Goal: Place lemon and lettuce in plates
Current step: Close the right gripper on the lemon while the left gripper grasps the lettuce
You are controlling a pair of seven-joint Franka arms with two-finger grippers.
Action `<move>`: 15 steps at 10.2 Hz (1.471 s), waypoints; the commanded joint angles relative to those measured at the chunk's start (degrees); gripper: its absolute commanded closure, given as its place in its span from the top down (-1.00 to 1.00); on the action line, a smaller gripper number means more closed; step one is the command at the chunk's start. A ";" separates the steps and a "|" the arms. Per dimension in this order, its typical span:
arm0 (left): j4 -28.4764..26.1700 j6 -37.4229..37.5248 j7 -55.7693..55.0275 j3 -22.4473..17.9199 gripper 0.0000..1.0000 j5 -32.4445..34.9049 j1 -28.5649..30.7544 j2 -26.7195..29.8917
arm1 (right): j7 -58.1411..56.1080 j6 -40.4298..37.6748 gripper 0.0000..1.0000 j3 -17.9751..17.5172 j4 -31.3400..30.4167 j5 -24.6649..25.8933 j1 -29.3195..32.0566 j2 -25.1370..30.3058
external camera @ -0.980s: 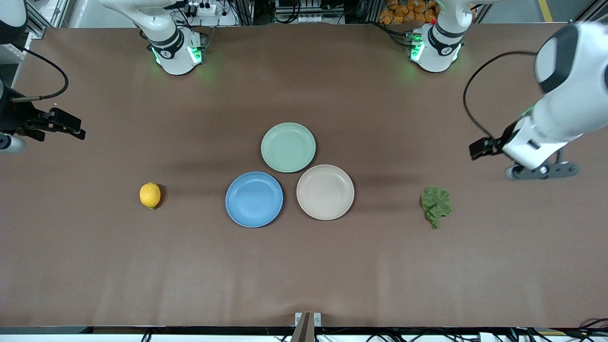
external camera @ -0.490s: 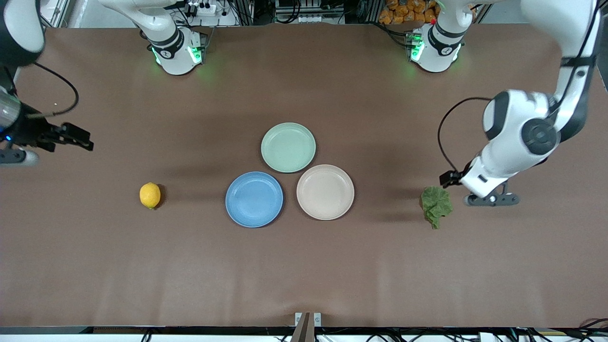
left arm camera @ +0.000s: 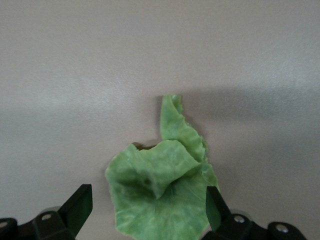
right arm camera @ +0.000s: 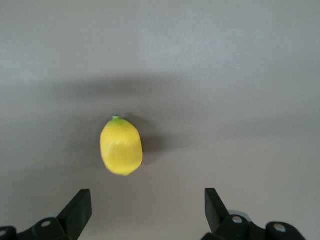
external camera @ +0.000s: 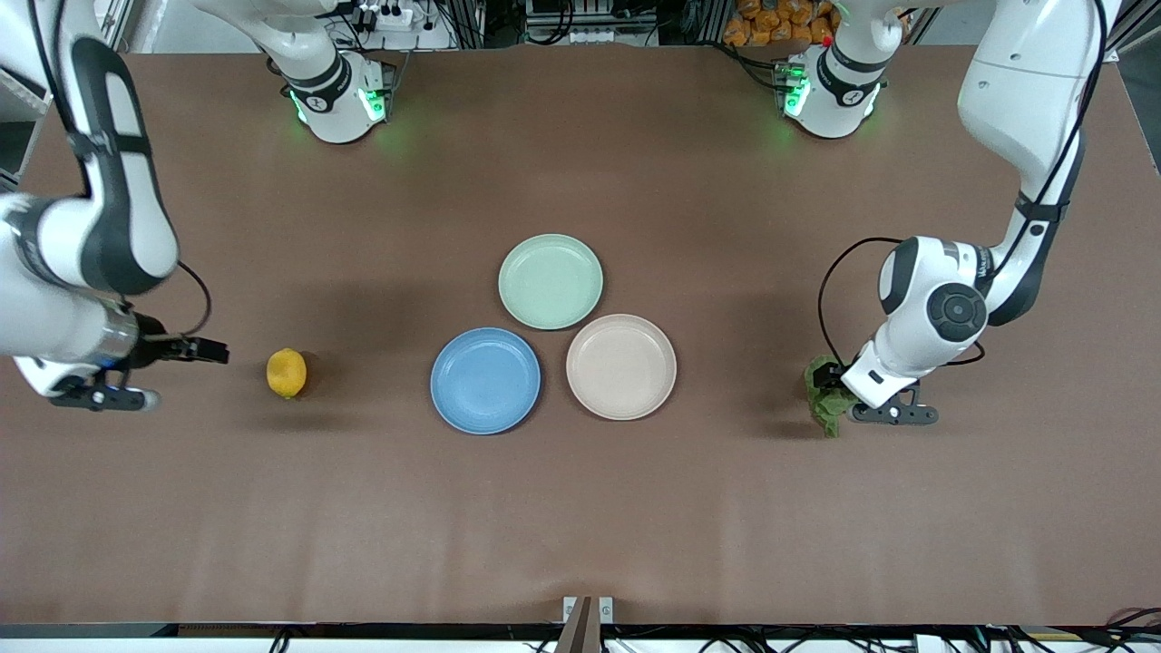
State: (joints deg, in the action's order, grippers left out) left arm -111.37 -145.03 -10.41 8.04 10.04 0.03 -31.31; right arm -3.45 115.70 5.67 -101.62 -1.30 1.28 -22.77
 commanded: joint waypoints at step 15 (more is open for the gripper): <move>4.83 10.43 -1.62 3.11 -1.00 1.03 -1.79 6.25 | -0.24 13.33 -0.44 -0.84 -5.78 -5.99 -4.09 -10.55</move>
State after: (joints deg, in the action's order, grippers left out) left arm -107.77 -139.52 -10.43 9.75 10.16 -1.07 -27.94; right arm -3.38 129.50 4.85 -107.38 -6.05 -2.57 -33.85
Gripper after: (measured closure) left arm 0.960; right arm 0.300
